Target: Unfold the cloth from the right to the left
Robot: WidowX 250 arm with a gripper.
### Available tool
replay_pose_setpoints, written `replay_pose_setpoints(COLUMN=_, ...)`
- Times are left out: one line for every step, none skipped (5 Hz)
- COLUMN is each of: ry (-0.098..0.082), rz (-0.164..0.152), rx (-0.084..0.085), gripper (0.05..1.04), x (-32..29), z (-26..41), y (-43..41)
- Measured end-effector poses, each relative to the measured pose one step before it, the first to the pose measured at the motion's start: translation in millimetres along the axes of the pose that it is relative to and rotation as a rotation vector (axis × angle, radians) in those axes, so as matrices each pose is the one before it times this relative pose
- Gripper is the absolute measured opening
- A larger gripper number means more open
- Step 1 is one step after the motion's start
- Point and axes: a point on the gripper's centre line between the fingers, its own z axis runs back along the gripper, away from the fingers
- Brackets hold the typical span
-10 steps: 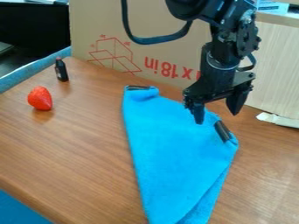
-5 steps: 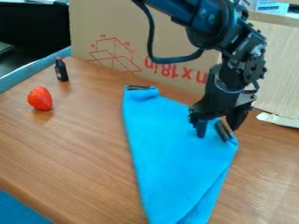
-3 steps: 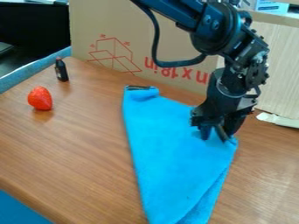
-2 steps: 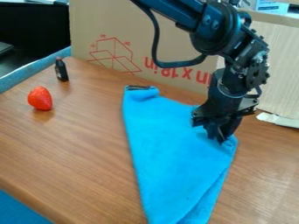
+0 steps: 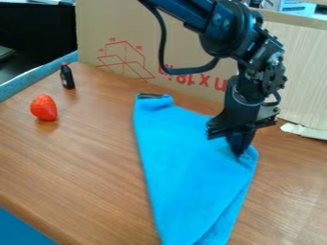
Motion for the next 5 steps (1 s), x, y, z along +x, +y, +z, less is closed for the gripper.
replay_pose_setpoints(ry=0.0168, rz=0.0170, rx=-0.0477, gripper=0.051, x=11.59, z=11.12, y=8.47)
replay_pose_setpoints(ry=0.0167, rz=0.0179, rx=-0.0515, gripper=0.051, x=10.92, z=9.99, y=15.24)
replay_pose_setpoints(ry=0.0137, rz=0.0004, rx=-0.0488, gripper=0.051, x=6.18, z=9.28, y=15.28)
replay_pose_setpoints(ry=0.0085, rz=0.0058, rx=-0.0383, gripper=0.051, x=10.03, z=11.03, y=17.12)
replay_pose_setpoints(ry=0.0180, rz=0.0165, rx=-0.0232, gripper=0.051, x=15.15, z=6.87, y=28.19)
